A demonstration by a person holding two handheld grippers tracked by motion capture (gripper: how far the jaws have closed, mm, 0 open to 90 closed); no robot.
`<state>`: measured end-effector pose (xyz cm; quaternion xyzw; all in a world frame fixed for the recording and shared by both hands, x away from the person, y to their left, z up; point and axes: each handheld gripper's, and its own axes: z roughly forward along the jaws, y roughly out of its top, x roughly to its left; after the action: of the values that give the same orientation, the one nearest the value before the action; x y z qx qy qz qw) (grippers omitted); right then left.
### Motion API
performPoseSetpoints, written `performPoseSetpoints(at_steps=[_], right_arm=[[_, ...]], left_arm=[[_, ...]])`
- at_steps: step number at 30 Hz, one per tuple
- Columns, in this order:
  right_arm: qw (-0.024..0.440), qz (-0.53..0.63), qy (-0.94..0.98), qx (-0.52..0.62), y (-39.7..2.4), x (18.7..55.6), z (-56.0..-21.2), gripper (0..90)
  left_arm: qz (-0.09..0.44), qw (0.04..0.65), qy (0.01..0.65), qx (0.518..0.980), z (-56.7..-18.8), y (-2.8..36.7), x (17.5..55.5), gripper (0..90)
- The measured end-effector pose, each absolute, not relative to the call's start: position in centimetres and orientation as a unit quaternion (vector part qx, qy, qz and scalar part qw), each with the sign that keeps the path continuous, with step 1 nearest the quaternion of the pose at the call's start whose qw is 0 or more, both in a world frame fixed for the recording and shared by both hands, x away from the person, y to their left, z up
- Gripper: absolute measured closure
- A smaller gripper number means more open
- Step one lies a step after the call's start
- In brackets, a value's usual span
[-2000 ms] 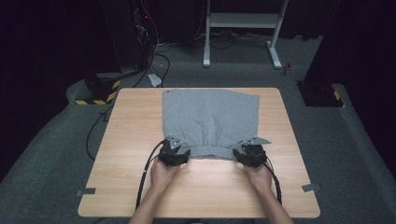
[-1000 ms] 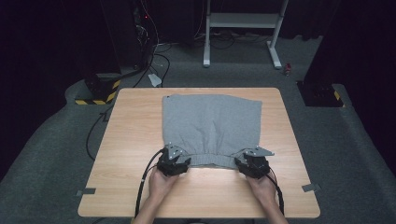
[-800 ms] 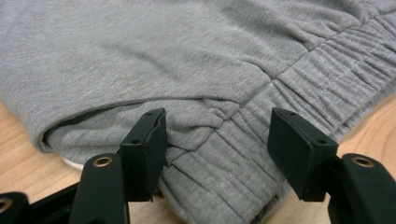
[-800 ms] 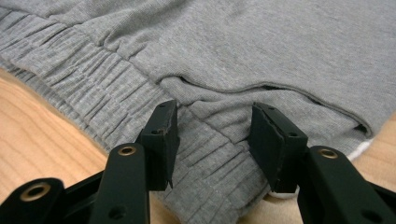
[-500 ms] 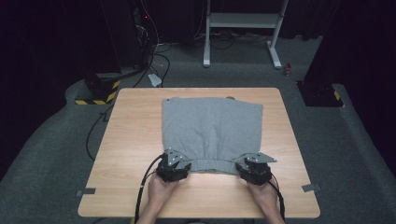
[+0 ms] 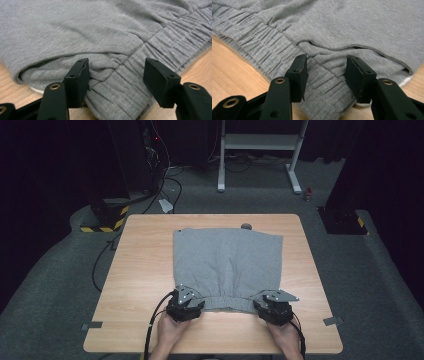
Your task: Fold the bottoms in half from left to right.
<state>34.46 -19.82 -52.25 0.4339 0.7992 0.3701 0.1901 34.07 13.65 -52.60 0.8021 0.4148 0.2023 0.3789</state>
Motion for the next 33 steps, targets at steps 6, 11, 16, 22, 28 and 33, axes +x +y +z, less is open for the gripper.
performPoseSetpoints(at_steps=[6,11,16,22,28,33], right_arm=[[0.188,0.371,0.8,0.433,-19.9,33.8,-52.2,51.7],[0.186,0.371,0.799,0.434,-20.0,33.2,-52.2,51.7],[0.186,0.371,0.801,0.432,-20.1,32.7,-52.3,51.8],[0.189,0.371,0.802,0.429,-20.2,32.2,-52.3,51.9],[0.188,0.371,0.802,0.429,-20.2,31.7,-52.3,52.0],[0.186,0.372,0.802,0.429,-20.3,31.5,-52.3,51.9]], left_arm=[[0.202,0.38,0.414,0.802,-52.6,13.6,33.4,37.5],[0.196,0.382,0.413,0.803,-52.6,13.6,32.9,37.5],[0.191,0.383,0.414,0.804,-52.6,13.6,32.5,37.5],[0.192,0.383,0.413,0.804,-52.6,13.5,31.9,37.5],[0.192,0.383,0.411,0.805,-52.6,13.5,31.5,37.5],[0.19,0.384,0.413,0.804,-52.6,13.5,31.2,37.5]])
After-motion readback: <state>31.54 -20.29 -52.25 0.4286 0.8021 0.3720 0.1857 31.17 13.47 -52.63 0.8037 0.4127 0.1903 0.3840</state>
